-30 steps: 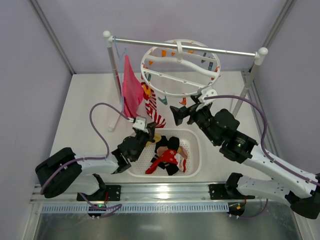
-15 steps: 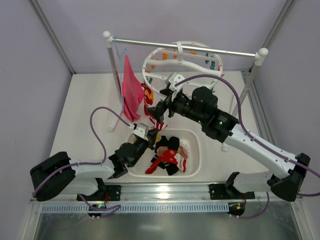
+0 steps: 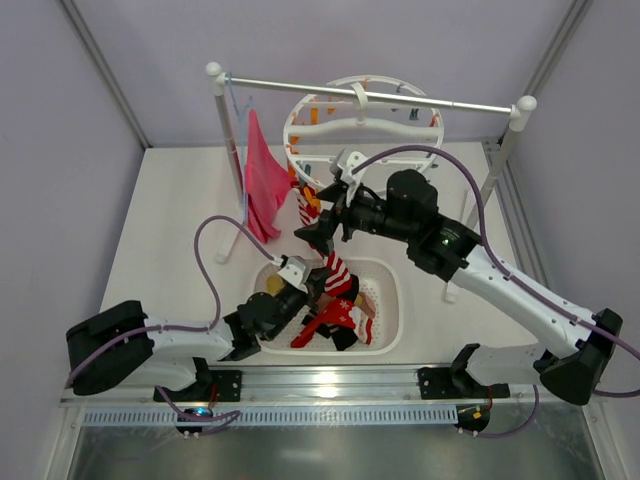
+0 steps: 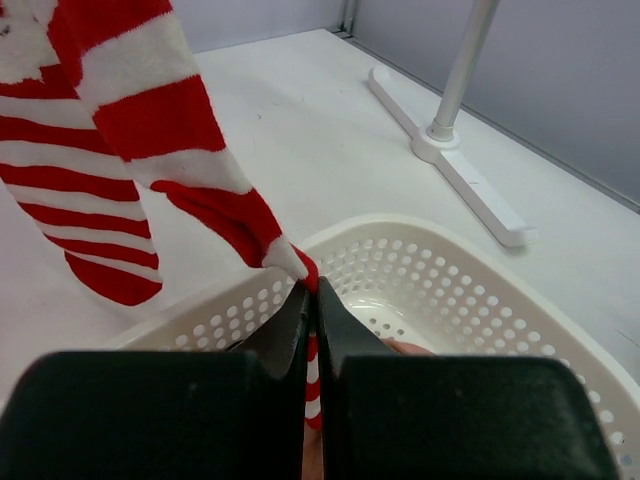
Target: Remove the socks clipped to the hanger
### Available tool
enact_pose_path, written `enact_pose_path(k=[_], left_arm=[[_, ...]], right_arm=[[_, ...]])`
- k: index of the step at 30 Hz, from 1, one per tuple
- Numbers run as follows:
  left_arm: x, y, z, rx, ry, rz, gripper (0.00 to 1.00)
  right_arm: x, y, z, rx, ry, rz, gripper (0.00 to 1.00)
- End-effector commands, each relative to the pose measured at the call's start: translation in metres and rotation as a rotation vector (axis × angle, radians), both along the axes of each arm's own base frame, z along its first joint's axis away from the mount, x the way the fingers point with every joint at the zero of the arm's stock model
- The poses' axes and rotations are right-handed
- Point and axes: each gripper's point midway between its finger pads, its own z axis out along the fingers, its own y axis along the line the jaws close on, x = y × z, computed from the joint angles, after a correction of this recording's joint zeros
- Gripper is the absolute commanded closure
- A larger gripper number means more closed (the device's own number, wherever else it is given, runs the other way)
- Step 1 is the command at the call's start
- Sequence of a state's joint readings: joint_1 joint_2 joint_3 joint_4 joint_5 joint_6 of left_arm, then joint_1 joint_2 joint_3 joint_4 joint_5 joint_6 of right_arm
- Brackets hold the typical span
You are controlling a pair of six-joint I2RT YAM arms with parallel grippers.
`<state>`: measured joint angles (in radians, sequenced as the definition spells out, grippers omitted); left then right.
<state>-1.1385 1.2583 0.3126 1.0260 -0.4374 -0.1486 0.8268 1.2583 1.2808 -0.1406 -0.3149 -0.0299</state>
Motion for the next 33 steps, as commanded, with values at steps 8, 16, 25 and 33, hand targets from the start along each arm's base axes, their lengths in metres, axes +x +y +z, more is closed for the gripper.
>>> enact_pose_path(k=[8, 16, 25, 33], left_arm=[[-0.012, -0.021, 0.044, -0.091, -0.085, -0.033, 1.00], [-0.028, -0.029, 0.052, -0.106, -0.098, -0.069, 1.00], [-0.044, -0.041, 0.061, -0.104, -0.118, -0.098, 1.00], [-0.056, -0.050, 0.063, -0.095, -0.123, -0.125, 1.00]], right_arm=[[-0.004, -0.011, 0.023, 0.051, -0.017, -0.029, 0.00], [-0.011, -0.018, 0.015, 0.043, -0.006, -0.027, 0.00], [0.010, -0.036, 0.002, 0.029, 0.024, -0.211, 0.00], [0.026, -0.045, -0.011, 0.031, 0.038, -0.333, 0.00]])
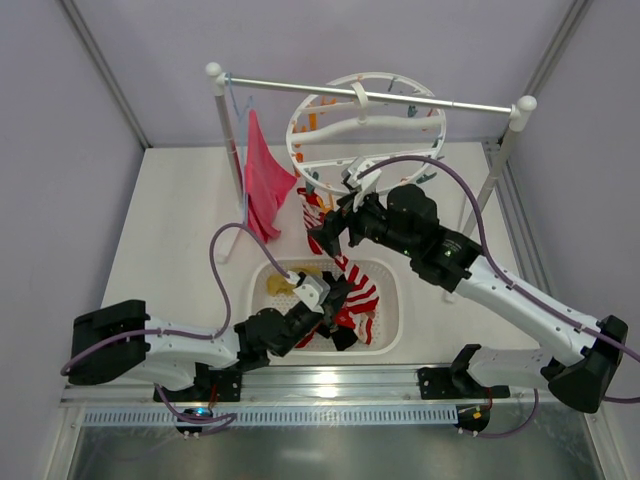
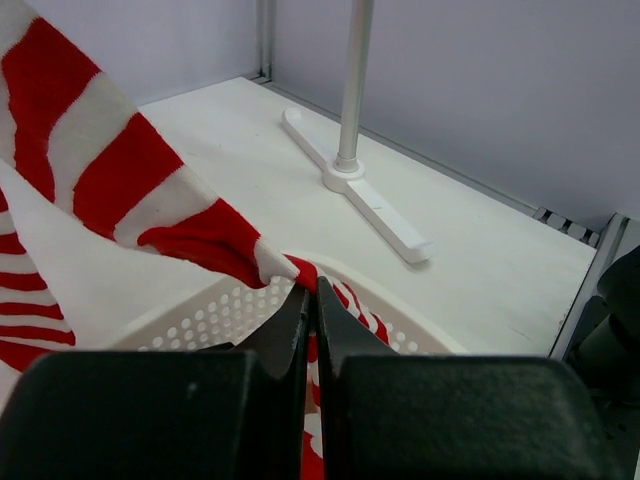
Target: Remove the socks clipped to the hanger
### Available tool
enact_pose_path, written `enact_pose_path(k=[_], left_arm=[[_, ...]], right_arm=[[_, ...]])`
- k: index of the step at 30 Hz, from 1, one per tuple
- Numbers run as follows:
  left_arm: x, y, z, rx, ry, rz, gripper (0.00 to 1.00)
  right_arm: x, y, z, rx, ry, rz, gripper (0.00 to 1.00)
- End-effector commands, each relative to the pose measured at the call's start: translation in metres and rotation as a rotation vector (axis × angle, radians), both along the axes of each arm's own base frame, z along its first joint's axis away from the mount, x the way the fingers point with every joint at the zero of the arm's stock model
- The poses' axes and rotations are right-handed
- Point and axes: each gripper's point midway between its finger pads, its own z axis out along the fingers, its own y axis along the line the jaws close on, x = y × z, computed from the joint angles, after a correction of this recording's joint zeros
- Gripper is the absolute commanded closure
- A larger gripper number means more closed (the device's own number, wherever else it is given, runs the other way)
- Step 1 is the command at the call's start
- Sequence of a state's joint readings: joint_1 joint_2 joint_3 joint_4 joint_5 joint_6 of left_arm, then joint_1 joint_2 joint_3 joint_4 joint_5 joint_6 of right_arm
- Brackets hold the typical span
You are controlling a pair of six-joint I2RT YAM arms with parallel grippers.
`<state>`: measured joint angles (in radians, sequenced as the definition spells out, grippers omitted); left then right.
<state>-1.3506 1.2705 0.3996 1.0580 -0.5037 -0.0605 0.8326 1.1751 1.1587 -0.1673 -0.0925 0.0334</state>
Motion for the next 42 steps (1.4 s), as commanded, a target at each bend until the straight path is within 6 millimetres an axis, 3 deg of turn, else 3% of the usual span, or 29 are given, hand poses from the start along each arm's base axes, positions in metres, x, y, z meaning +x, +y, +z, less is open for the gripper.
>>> enact_pose_path(k=[1, 12, 17, 23, 31, 36, 39, 42], left_arm=[[-0.003, -0.007, 0.023, -0.054, -0.033, 0.004, 1.00], [-0.012, -0.016, 0.019, -0.024, -0.048, -0.021, 1.00], [-0.014, -0.018, 0.019, -0.024, -0.048, -0.027, 1.00], [-0.015, -0.016, 0.022, -0.033, -0.048, -0.025, 1.00], [-0.020, -0.012, 0.025, -0.024, -0.072, -0.034, 1.00], [-0.024, -0.011, 0.027, -0.028, -0.074, -0.048, 1.00], [-0.024, -0.010, 0.027, -0.029, -0.077, -0.049, 1.00], [-0.024, -0.008, 0.026, -0.026, -0.079, -0.047, 1.00]], right_arm=[[0.015, -0.013, 0.023, 0.061, -0.049, -0.134, 0.00], [0.031, -0.019, 0.020, -0.007, -0.110, -0.346, 0.00], [0.038, -0.018, 0.009, -0.063, -0.099, -0.407, 0.00], [0.039, -0.022, 0.008, -0.075, -0.103, -0.453, 0.00], [0.055, -0.024, 0.004, -0.119, -0.125, -0.584, 0.01], [0.066, -0.029, 0.004, -0.158, -0.148, -0.655, 0.08], [0.070, -0.031, 0.004, -0.163, -0.159, -0.696, 0.18], [0.073, -0.034, 0.005, -0.165, -0.170, -0.724, 0.36]])
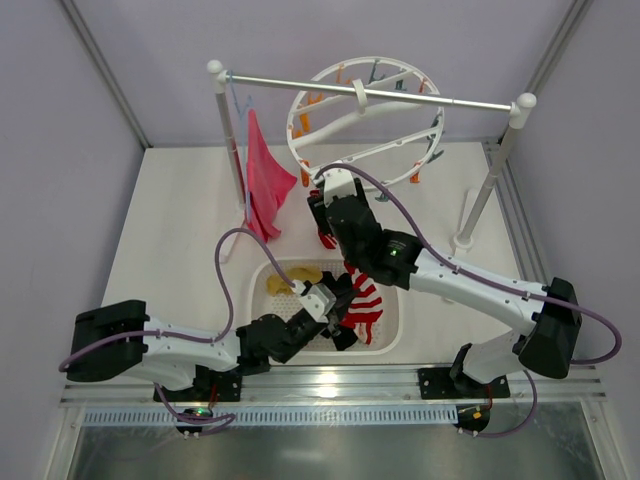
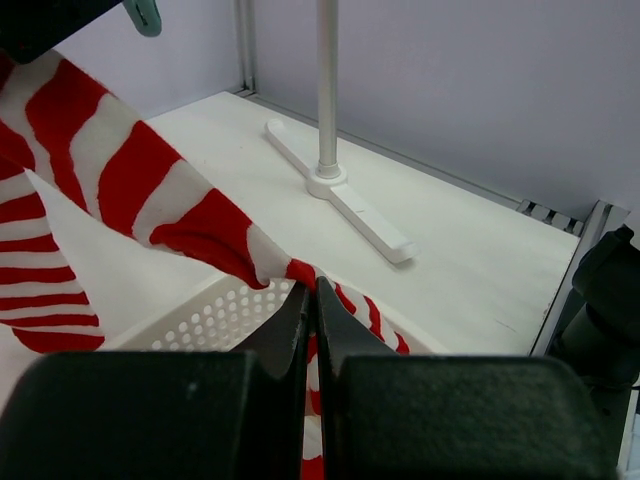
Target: Remove the socks clipped to the hanger
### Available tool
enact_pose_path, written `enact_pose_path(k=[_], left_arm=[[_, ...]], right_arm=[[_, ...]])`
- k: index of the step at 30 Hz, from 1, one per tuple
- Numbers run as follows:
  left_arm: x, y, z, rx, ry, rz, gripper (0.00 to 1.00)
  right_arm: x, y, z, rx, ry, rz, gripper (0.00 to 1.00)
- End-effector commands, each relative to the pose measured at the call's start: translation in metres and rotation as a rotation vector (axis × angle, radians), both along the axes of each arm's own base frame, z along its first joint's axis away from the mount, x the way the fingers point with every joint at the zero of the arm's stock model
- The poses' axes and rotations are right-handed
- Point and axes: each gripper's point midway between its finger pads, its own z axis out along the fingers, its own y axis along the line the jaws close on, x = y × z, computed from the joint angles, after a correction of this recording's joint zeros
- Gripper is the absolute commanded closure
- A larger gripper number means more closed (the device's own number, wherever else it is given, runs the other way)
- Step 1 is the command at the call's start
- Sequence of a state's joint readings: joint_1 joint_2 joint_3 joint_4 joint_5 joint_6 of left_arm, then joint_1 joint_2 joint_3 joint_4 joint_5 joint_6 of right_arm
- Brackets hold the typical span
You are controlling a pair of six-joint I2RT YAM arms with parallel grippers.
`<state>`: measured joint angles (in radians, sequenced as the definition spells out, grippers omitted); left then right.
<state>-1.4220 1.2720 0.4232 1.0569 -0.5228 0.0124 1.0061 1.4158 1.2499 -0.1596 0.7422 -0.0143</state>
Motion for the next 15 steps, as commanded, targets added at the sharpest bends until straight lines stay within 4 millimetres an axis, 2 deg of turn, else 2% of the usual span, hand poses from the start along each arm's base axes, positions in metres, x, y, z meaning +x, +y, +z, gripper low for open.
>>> enact_pose_path(k=[1, 3, 6, 7, 8, 9, 15], left_arm=[[-0.004, 0.002, 0.017, -0.052, -0.020, -0.007, 1.00], [-0.004, 0.003, 0.017, -0.052, -0.022, -0.005, 1.00], [-0.004, 0.004, 0.017, -0.052, -0.022, -0.005, 1.00], [-0.004, 0.004, 0.017, -0.052, -0.022, -0.005, 1.00], [-0.004, 0.004, 0.017, -0.051, -0.023, -0.002, 1.00], [-0.004, 0.004, 0.016, -0.050, -0.021, -0.002, 1.00], [-0.002, 0.004, 0.014, -0.045, -0.018, 0.010, 0.99]], right_arm=[[0.010, -0.009, 0.044, 0.085, -0.102, -0.088, 0.44], [0.012, -0.009, 0.044, 0.086, -0.108, -0.095, 0.51], [0.012, -0.011, 0.046, 0.086, -0.122, -0.113, 0.66], [0.013, -0.013, 0.048, 0.090, -0.129, -0.123, 0.82], [0.013, -0.014, 0.044, 0.086, -0.130, -0.127, 0.93], [0.013, -0.016, 0.052, 0.115, -0.156, -0.129, 0.96], [0.005, -0.022, 0.058, 0.169, -0.189, -0.095, 0.96]])
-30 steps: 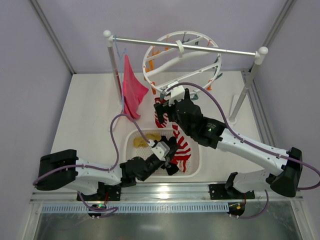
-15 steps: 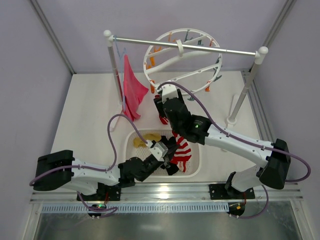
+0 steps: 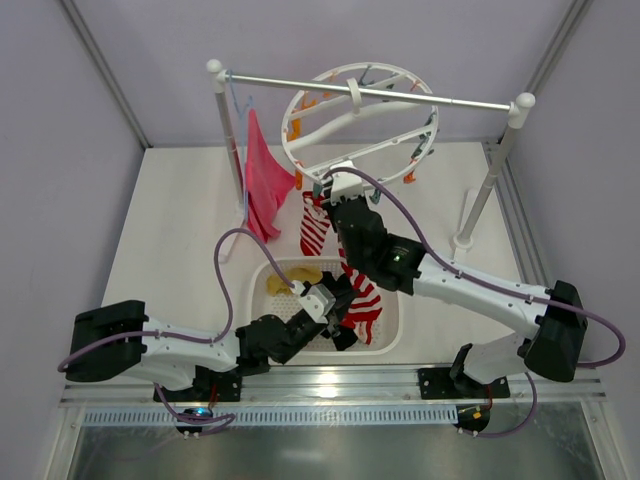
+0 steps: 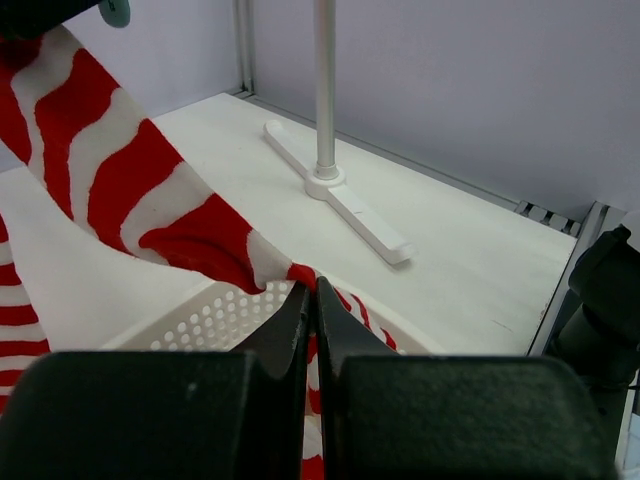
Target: Remove the socks clipped to the hanger
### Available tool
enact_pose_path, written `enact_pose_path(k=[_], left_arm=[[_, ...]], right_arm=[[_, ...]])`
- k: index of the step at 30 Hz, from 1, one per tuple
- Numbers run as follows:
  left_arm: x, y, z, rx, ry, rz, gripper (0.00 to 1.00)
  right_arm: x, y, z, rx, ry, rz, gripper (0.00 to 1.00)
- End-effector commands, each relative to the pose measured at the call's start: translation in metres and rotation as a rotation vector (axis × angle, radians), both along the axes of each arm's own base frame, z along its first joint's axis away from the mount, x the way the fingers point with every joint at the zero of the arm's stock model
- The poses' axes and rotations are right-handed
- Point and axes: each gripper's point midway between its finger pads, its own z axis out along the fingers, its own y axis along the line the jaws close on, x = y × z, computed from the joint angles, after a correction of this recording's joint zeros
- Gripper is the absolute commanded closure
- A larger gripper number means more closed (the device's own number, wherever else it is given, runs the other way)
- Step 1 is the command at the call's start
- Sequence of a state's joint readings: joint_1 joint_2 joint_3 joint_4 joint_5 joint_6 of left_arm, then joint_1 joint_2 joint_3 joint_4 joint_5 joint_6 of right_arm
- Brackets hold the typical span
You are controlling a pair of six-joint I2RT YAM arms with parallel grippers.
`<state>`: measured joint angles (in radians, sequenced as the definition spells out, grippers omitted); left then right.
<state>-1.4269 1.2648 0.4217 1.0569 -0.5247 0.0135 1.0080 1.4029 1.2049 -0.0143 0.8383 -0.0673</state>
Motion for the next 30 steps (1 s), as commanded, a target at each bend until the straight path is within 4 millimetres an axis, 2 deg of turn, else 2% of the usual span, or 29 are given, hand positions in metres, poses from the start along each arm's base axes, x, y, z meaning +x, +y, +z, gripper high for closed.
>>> enact_pose_path(k=[1, 3, 4, 7, 8, 11, 14, 15, 18, 21, 23, 30], left_arm=[[0.000, 0.004, 0.012, -0.040, -0.017, 0.014, 1.00], [0.000, 0.006, 0.010, -0.036, -0.015, 0.020, 1.00], [0.001, 0.007, 0.010, -0.036, -0.013, 0.025, 1.00], [0.003, 0.011, 0.005, -0.030, -0.007, 0.042, 1.00], [0.003, 0.012, 0.004, -0.027, -0.006, 0.045, 1.00], [0.005, 0.010, 0.000, -0.018, -0.004, 0.050, 1.00], [0.004, 0.008, 0.000, -0.019, -0.003, 0.046, 1.00], [0.004, 0.008, 0.000, -0.019, -0.003, 0.045, 1.00], [0.004, 0.008, 0.001, -0.023, -0.002, 0.043, 1.00], [0.003, 0.009, 0.002, -0.025, -0.003, 0.040, 1.00], [0.003, 0.010, 0.003, -0.029, -0.003, 0.037, 1.00], [0.002, 0.013, 0.003, -0.032, -0.004, 0.035, 1.00]], right_arm=[[-0.006, -0.013, 0.049, 0.154, -0.113, 0.000, 0.94], [-0.011, -0.012, 0.049, 0.182, -0.123, 0.040, 0.84], [-0.017, -0.017, 0.059, 0.214, -0.142, 0.052, 0.84], [-0.026, -0.021, 0.062, 0.272, -0.173, 0.098, 0.88], [-0.032, -0.027, 0.071, 0.305, -0.195, 0.112, 0.90], [-0.040, -0.027, 0.071, 0.328, -0.202, 0.169, 0.90], [-0.042, -0.023, 0.069, 0.323, -0.190, 0.198, 0.79], [-0.042, -0.021, 0.068, 0.318, -0.183, 0.201, 0.65], [-0.040, -0.020, 0.067, 0.313, -0.180, 0.196, 0.36], [-0.040, -0.017, 0.066, 0.305, -0.176, 0.199, 0.27], [-0.038, -0.017, 0.066, 0.303, -0.175, 0.194, 0.25], [-0.039, -0.019, 0.066, 0.306, -0.170, 0.197, 0.23]])
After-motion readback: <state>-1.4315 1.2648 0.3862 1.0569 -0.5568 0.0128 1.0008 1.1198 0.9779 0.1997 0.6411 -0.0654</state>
